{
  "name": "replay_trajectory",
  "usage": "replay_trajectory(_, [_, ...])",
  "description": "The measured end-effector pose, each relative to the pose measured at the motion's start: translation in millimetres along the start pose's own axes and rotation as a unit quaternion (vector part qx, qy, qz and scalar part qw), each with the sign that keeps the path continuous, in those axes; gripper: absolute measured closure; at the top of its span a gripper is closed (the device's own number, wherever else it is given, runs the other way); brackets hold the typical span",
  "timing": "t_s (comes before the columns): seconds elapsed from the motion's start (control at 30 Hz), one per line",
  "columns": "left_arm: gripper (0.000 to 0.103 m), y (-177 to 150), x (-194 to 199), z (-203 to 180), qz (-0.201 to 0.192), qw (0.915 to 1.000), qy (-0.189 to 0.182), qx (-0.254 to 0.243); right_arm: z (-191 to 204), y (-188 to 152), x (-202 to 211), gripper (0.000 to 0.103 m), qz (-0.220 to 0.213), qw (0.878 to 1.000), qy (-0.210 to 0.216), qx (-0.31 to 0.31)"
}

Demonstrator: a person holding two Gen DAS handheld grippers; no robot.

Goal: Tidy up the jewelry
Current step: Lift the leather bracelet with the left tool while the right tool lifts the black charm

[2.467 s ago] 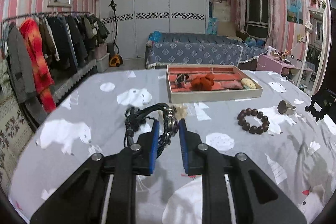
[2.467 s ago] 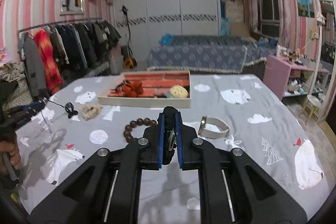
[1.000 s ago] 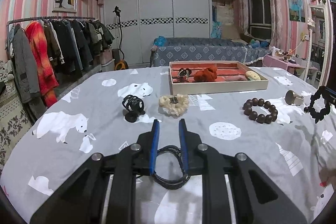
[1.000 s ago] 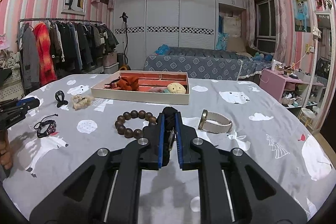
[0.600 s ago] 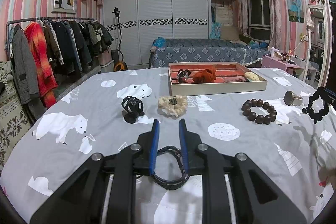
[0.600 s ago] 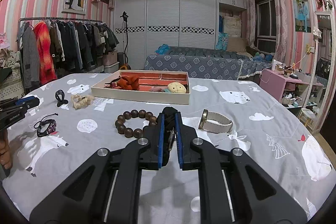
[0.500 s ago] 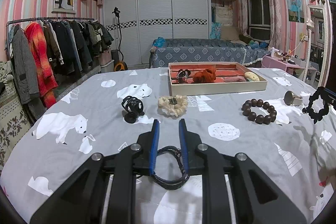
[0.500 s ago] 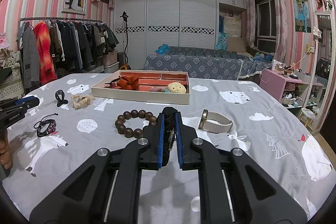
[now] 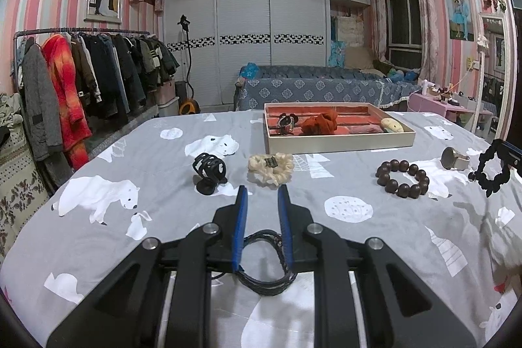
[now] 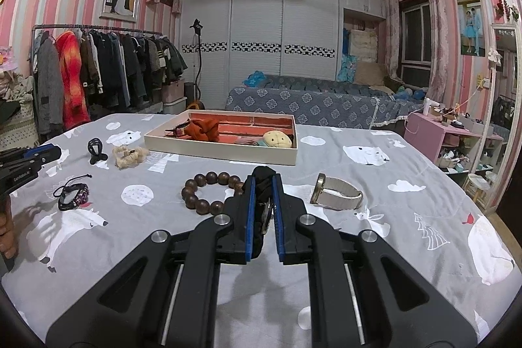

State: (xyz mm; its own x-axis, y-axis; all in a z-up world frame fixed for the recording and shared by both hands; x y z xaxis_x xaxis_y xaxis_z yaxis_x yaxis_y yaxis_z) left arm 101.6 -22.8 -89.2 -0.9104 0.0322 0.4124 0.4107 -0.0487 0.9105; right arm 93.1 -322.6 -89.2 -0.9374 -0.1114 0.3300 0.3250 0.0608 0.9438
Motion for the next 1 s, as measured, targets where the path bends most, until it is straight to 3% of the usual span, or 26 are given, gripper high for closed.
replay_trajectory(0.17, [0.084,2.7,9.6,10.2,-0.02,0.9994,-0.002,0.026,4.7,1.9,-2.3,0.092,-0.002,1.0,-0.006,0.007])
replay_trajectory(0.5, [0.084,2.4,8.2,-0.9,-0.012,0.9999,0.002,-0.002,11.1,2.1,-7.5,0.092,0.005,1.0,0.001,0.015])
replay_trajectory(1.0, [0.084,1.4,4.3,11.9,-0.004,0.9996,0.016,0.024,6.6,3.4,-0.5,0.092,-0.011,1.0,-0.015,0.01])
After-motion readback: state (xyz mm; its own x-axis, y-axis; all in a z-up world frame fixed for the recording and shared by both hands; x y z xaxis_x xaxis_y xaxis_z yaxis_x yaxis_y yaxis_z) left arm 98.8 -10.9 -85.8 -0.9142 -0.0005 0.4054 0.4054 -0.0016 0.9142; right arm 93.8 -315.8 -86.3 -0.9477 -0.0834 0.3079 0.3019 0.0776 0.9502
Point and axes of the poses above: each gripper's, at about its wrist camera, not at the fingertips, and x roughly against the way its jaws point, z to its left, y to its top, the point moved 7 cm from there along -x, roughly the way its jaws point, and after that the axes turned 1 degree about y, right-handed, at the moved point
